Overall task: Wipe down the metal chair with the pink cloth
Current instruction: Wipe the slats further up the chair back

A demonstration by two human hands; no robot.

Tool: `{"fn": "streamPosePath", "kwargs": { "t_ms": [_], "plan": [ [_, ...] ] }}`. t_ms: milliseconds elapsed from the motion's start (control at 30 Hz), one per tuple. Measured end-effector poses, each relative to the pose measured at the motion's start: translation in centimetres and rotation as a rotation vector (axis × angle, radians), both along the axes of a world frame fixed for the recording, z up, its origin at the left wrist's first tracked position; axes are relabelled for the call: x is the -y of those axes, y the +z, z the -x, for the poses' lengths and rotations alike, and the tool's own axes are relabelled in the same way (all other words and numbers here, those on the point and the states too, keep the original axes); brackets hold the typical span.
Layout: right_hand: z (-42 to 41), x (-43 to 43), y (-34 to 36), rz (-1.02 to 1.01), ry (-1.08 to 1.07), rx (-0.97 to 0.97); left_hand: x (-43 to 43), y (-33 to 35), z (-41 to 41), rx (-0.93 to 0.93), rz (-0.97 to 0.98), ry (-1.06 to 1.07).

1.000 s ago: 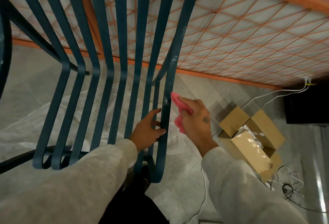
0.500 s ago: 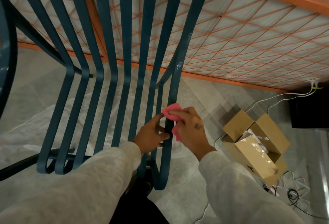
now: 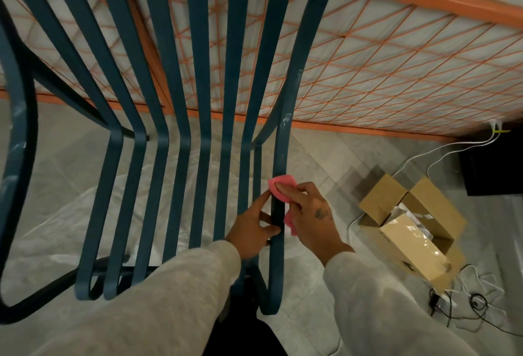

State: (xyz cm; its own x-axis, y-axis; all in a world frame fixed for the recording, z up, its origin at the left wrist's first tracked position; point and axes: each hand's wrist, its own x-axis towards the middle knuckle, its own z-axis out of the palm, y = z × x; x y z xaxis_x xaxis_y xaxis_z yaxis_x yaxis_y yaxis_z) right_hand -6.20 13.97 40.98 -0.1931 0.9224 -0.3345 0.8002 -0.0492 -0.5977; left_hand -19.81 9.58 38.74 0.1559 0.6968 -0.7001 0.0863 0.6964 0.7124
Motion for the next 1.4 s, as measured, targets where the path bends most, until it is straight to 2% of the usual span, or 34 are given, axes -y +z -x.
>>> {"fn": "streamPosePath", "kwargs": {
  "t_ms": [133, 367, 433, 500, 600, 700, 767, 867, 1000, 1100, 1233, 1400],
  "plan": [
    [0.6, 1.2, -0.5, 0.025, -0.067, -0.083, -0.2, -0.3, 0.1, -0.003, -0.034, -0.009],
    [-2.3, -1.3, 0.1, 0.195, 0.117, -0.148, -0.8, 0.1, -0.2, -0.041, -0.005, 0.104],
    [-2.8, -3.3, 0.9, 0.176, 0.186, -0.203, -1.7, 0.4, -0.2, -0.077, 0.003, 0.181],
    [-3.0, -5.3, 1.6, 0.102, 0.153, -0.301, -3.1, 0.7, 0.0, -0.096, -0.012, 0.228],
    [-2.5, -8.3, 2.0, -0.136, 0.165, -0.208, -4.5, 0.7, -0.5, -0.133, -0.02, 0.243],
    [-1.5, -9.6, 1.2, -0.209, 0.256, -0.151, -5.1, 0.5, -1.0, -0.149, -0.023, 0.226],
    [-1.2, -8.9, 0.3, -0.206, 0.345, -0.097, -5.2, 0.1, -1.2, -0.166, -0.042, 0.217],
    [-1.8, -6.6, -1.2, -0.11, 0.375, -0.171, -5.1, -0.4, -1.3, -0.184, -0.053, 0.206],
    [-3.6, -6.2, -1.8, -0.068, 0.459, -0.177, -4.9, -0.9, -1.2, -0.187, -0.081, 0.21],
    [-3.3, -8.2, -1.6, -0.162, 0.521, -0.144, -4.7, -0.9, -1.1, -0.187, -0.057, 0.217],
    [-2.1, -8.5, -1.9, -0.221, 0.43, -0.119, -4.8, -0.8, -1.0, -0.171, -0.045, 0.221],
    [-3.5, -6.8, -1.2, -0.052, 0.543, -0.264, -4.9, -0.5, -0.9, -0.126, -0.048, 0.231]
  ]
}}
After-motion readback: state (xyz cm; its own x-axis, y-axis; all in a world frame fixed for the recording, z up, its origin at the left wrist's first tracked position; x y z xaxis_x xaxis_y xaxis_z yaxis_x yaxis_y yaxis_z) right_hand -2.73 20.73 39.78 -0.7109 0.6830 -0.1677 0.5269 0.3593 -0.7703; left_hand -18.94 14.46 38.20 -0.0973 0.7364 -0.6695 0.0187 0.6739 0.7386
